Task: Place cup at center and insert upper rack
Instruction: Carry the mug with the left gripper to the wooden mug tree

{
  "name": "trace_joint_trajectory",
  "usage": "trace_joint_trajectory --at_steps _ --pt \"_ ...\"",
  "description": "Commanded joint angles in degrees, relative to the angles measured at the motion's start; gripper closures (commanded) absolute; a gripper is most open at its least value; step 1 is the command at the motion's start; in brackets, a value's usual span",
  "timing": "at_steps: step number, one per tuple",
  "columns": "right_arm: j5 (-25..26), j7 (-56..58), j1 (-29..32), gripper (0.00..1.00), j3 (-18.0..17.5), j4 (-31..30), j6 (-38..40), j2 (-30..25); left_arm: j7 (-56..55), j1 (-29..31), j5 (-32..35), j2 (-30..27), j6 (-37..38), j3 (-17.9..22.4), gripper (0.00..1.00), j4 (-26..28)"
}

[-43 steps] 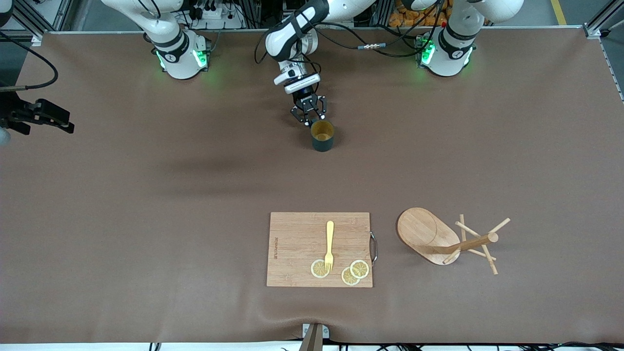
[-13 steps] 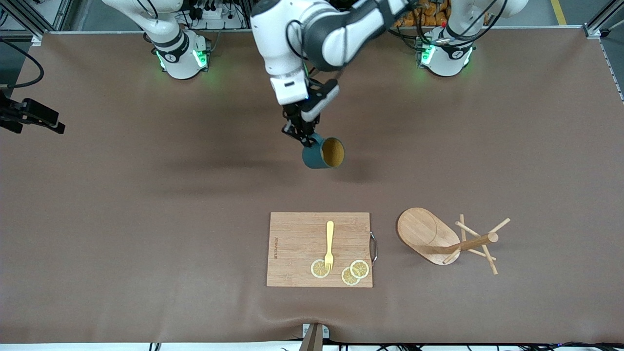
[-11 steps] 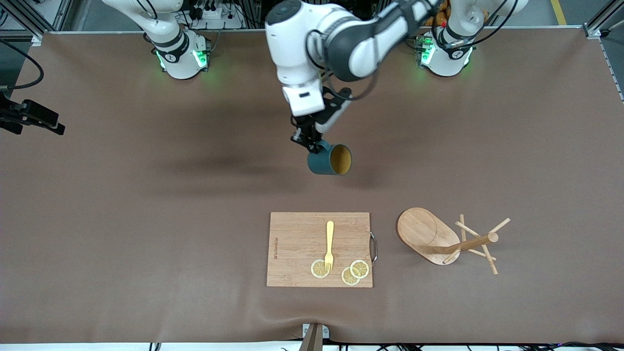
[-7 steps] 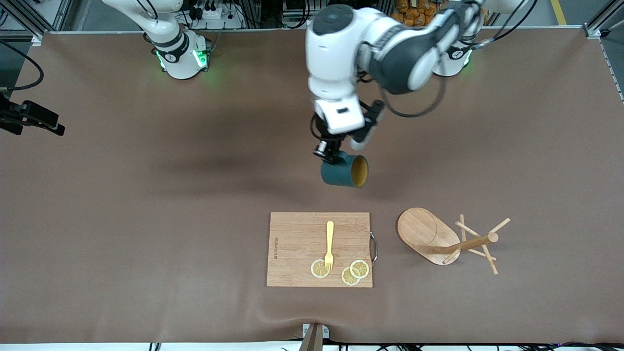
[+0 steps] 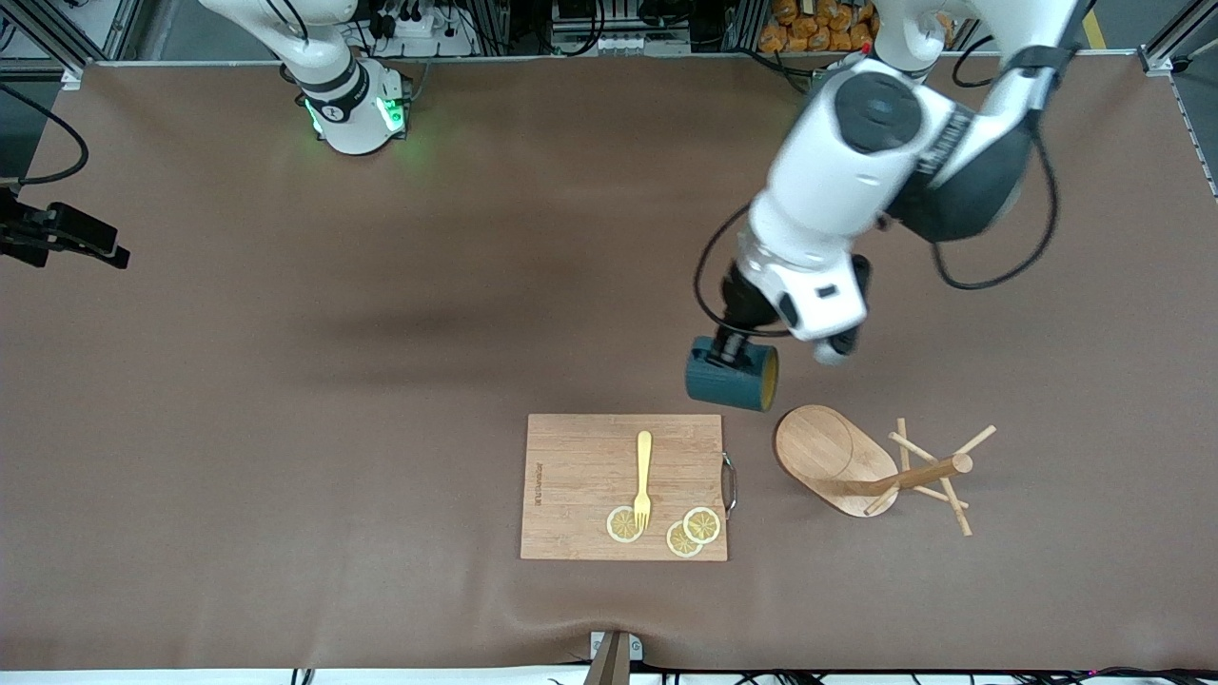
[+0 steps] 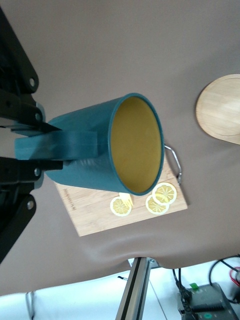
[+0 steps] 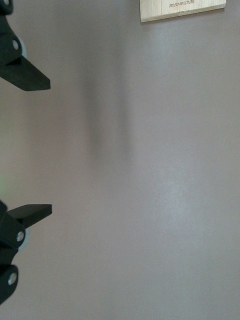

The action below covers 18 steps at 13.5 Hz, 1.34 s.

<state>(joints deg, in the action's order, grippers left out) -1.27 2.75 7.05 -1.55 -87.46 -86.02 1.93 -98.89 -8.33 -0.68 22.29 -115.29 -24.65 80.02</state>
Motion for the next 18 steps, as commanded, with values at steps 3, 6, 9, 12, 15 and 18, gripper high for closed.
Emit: trace_joint_trajectory --at_steps 3,6,9,12,15,18 --pt "-0.75 -0.55 1.57 0.00 -0.82 0.45 0.06 0.00 10.80 10.94 -14.32 -1.72 -0.64 -0.93 1.00 2.07" --pt "-0.75 -0.55 1.65 0.00 -0.82 0.45 0.06 0.09 17.92 16.66 -22.77 -0.93 -0.46 -0.84 1.00 2.25" --pt "-0.67 -0.55 1.30 0.00 -0.82 0.45 0.33 0.00 22.41 20.09 -29.89 0.47 0.15 -0.84 1.00 3.21" --pt "-0.75 -1.87 1.21 0.00 -0.82 0.53 0.59 -0.09 24.62 22.03 -34.73 2.14 0.94 -0.84 1.00 4.36" --pt "-0.66 -1.87 0.95 0.00 -1.00 0.79 0.59 -0.09 27.07 24.49 -37.63 3.81 3.30 -0.84 1.00 4.36" --pt "-0.66 -1.87 1.04 0.00 -1.00 0.80 0.77 -0.09 32.52 28.44 -38.35 5.57 7.53 -0.84 1.00 4.10"
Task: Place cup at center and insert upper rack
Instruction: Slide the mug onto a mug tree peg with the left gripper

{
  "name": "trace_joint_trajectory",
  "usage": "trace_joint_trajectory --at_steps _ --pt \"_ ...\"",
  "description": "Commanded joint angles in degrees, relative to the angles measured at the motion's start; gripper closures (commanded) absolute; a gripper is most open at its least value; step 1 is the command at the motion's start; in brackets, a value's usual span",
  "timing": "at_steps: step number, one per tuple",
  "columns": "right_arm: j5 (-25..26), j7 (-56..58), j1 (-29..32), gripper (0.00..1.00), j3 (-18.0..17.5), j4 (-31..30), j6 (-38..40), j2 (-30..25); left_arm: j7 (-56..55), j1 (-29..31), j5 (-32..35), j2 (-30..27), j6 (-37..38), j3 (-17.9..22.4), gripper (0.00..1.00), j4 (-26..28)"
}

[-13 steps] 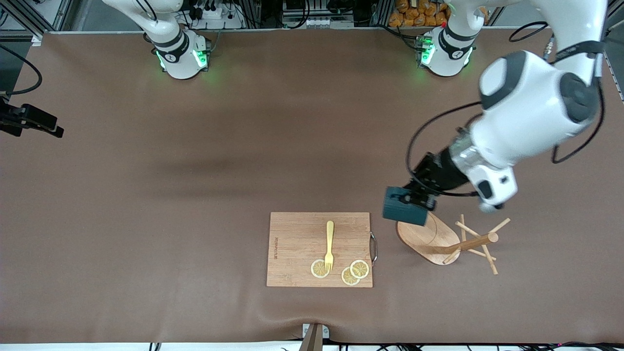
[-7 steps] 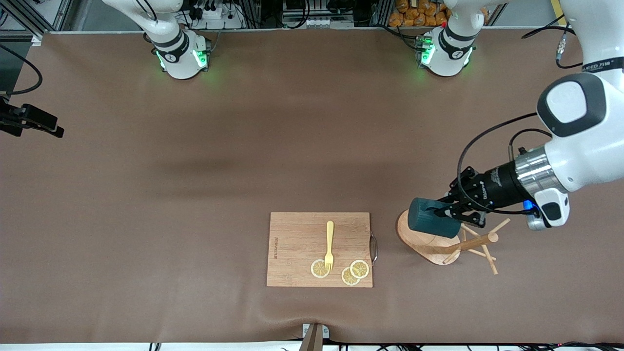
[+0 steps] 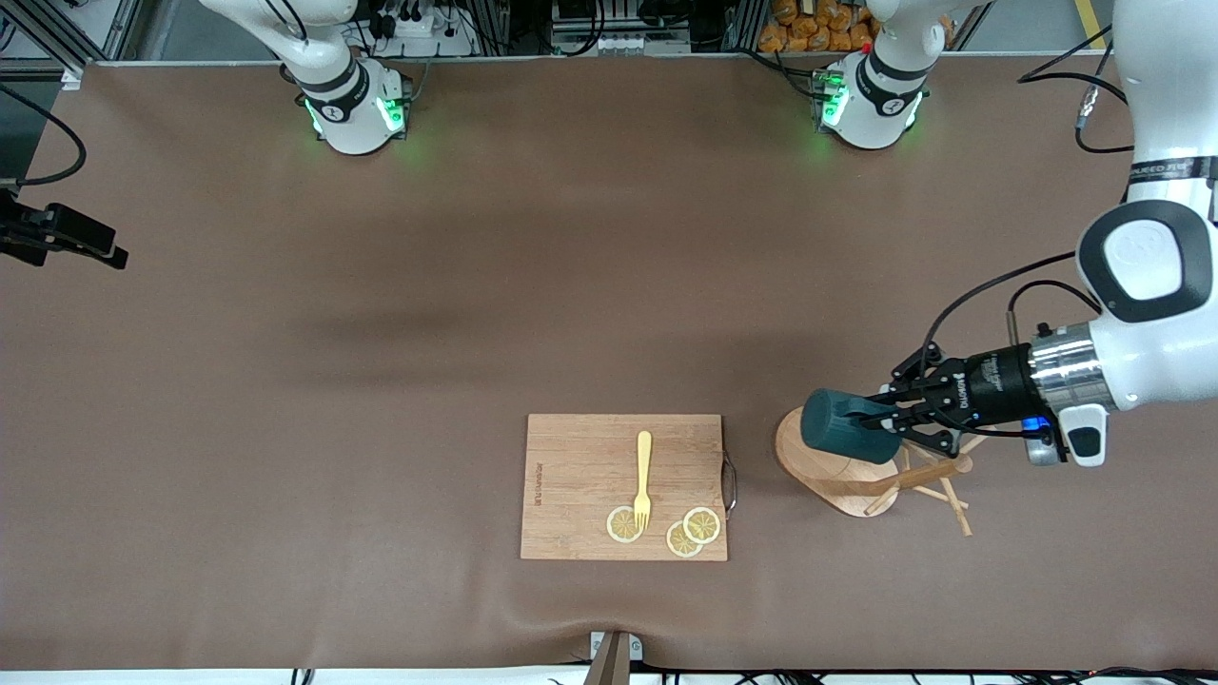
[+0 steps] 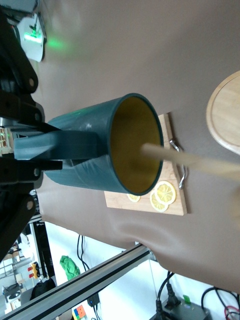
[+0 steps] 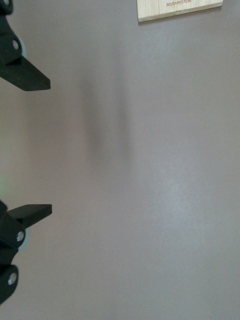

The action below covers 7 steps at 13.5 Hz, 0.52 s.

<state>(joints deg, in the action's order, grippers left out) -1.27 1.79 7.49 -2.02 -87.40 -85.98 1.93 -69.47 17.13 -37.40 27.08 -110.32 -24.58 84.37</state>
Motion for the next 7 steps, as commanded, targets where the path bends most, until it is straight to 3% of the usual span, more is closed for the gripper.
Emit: trace_joint_trajectory --at_steps 1,7 --pt "-0.66 -0.91 0.59 0.00 -0.53 0.74 0.64 -0.17 4.41 3.52 -2.06 1.31 2.66 -0.82 1.00 -0.35" --pt "-0.57 -0.91 0.59 0.00 -0.62 1.09 0.64 -0.17 8.47 5.19 -2.77 3.51 2.75 -0.65 1.00 -0.53"
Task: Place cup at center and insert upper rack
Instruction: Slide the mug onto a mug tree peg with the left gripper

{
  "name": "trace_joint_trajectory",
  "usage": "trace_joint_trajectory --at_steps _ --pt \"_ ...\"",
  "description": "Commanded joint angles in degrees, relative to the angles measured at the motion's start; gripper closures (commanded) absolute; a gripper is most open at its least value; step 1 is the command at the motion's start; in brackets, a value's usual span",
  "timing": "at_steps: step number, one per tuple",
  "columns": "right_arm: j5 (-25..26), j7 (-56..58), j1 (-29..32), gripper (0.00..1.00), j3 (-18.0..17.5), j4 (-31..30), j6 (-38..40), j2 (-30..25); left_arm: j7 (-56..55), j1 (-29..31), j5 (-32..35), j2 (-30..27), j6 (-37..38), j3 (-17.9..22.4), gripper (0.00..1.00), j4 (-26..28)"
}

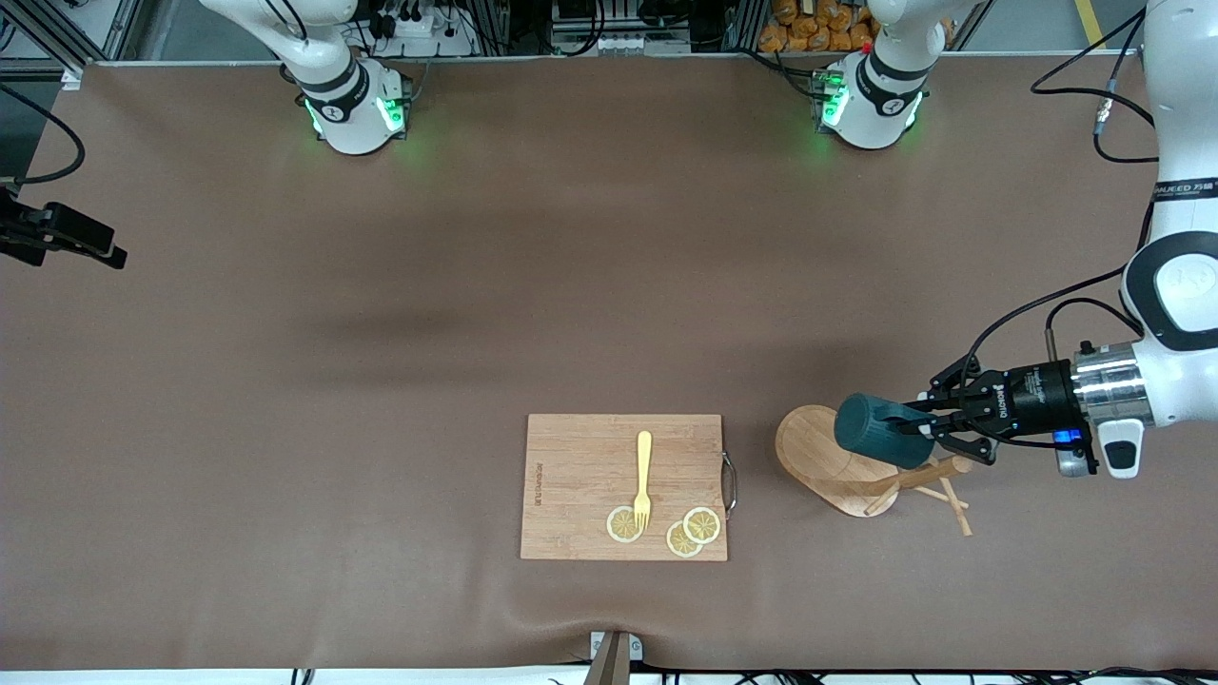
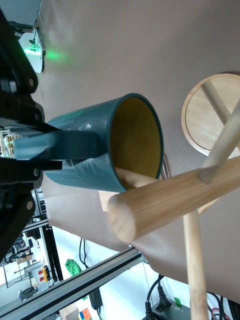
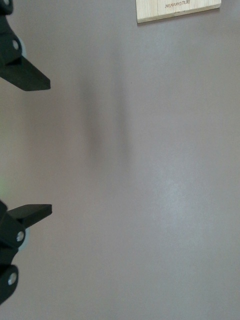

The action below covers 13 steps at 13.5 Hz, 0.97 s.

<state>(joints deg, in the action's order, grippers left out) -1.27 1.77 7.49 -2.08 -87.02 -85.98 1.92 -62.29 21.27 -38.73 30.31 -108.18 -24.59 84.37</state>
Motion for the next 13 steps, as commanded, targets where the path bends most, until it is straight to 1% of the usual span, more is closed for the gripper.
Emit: trace_joint_trajectory --at_steps 1,9,13 --pt "-0.57 -0.89 0.51 0.00 -0.56 0.71 0.64 -0.16 1.82 1.32 -1.43 0.54 0.69 -0.64 1.00 -0.52" --pt "-0.31 -0.80 0.77 0.00 -0.47 0.71 0.64 -0.08 2.09 1.85 -1.79 1.86 0.87 -0.64 1.00 -0.70" --pt "-0.58 -0.80 0.60 0.00 -0.47 1.15 0.64 -0.16 2.09 2.46 -3.63 2.47 0.95 -0.64 0.99 -0.70"
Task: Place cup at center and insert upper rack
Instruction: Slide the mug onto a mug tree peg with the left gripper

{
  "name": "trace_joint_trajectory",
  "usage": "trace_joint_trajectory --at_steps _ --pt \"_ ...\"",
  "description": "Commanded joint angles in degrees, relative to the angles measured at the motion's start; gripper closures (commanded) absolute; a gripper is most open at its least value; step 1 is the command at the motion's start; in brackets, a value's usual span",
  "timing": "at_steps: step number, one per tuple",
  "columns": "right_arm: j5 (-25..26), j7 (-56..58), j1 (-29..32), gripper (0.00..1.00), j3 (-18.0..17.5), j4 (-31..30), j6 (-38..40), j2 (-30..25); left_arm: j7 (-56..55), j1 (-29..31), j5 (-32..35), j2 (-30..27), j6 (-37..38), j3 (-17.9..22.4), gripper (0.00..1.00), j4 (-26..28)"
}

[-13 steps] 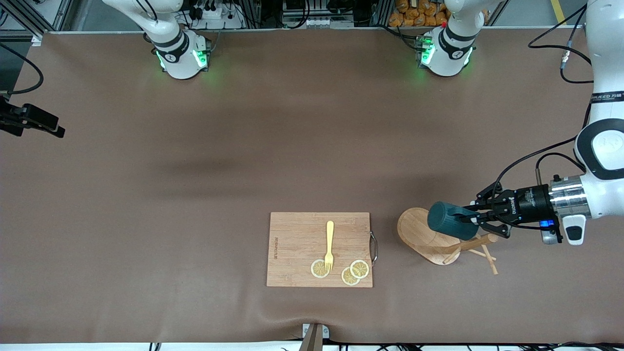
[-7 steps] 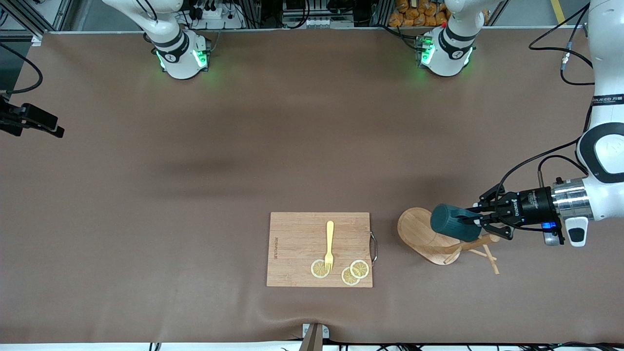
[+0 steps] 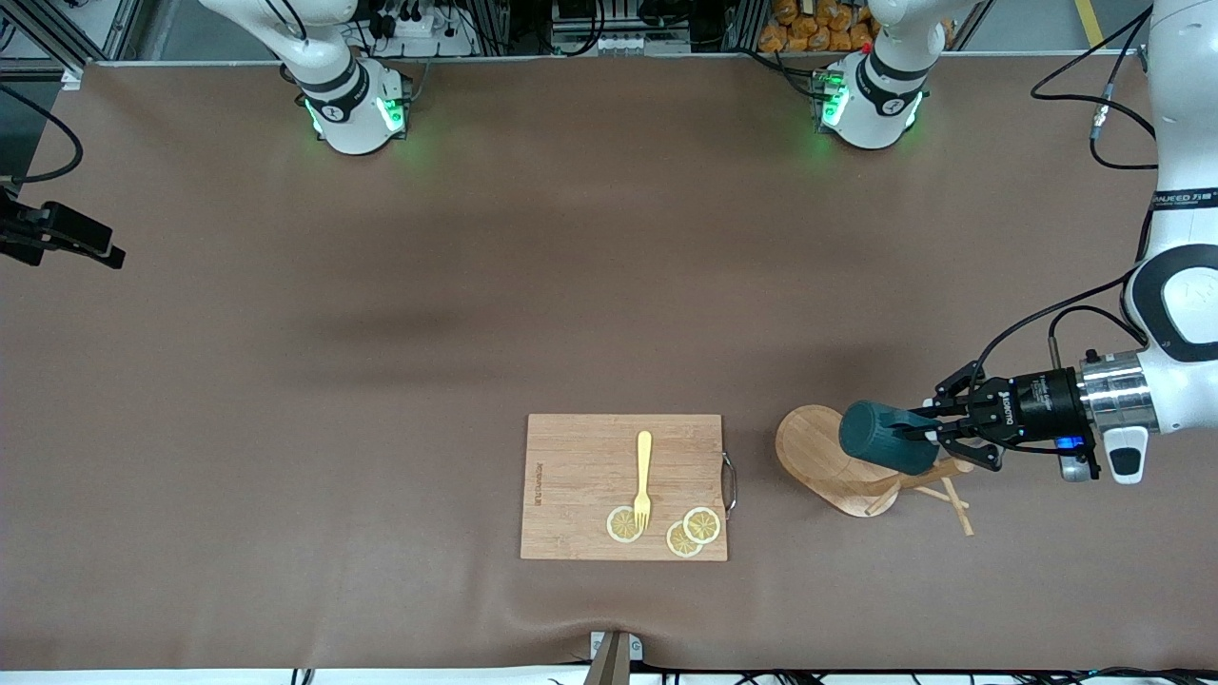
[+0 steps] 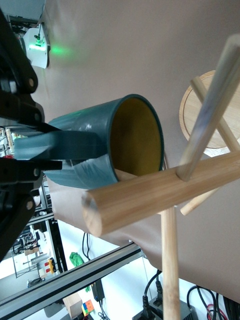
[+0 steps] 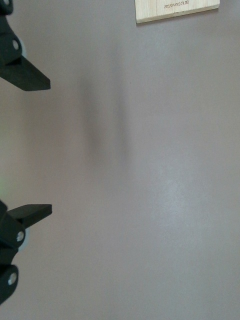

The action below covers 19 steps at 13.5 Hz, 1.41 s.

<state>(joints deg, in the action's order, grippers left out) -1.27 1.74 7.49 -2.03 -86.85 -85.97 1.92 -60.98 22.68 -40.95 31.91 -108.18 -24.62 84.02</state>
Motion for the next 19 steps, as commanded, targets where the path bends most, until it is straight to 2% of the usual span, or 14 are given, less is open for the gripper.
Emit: trace_joint_trajectory --at_steps 1,5,7,13,15,16,17,18,19 --pt "-0.40 -0.77 0.59 0.00 -0.52 1.07 0.63 -0.17 0.77 1.05 -1.41 0.96 0.96 -0.61 0.99 -0.44" --pt "-0.40 -0.77 0.51 0.00 -0.61 1.07 0.63 -0.08 0.69 1.05 -1.41 1.58 1.13 -0.61 0.95 -1.23" --pt "-0.40 -0.86 0.42 0.00 -0.69 1.07 0.63 -0.17 0.77 0.97 -1.24 1.58 1.31 -0.61 0.82 -1.23" --pt "-0.49 -0.86 -0.63 0.00 -0.69 1.25 1.16 -0.17 0.69 1.05 -1.24 1.66 2.53 -0.43 0.78 -2.46" --pt "-0.49 -0.86 -1.07 0.00 -0.61 1.25 1.33 -0.43 0.69 1.05 -1.24 1.66 2.63 -0.35 0.73 -2.72" --pt "-0.23 -0.77 -1.69 0.00 -0.43 1.34 1.51 -0.52 0.69 1.05 -1.24 1.66 2.63 -0.35 0.65 -2.72" --pt "-0.22 -0.77 -1.78 0.00 -0.34 1.34 1.51 -0.60 0.69 1.14 -1.24 1.66 2.63 -0.35 0.63 -2.72" --pt "-0.14 -0.77 -1.78 0.00 -0.34 1.25 1.60 -0.69 0.77 1.14 -1.24 1.66 2.63 -0.35 0.53 -2.72" --pt "-0.05 -0.77 -1.78 0.00 -0.34 1.08 2.03 -0.69 0.69 1.14 -1.24 1.66 2.63 -0.35 0.37 -2.64"
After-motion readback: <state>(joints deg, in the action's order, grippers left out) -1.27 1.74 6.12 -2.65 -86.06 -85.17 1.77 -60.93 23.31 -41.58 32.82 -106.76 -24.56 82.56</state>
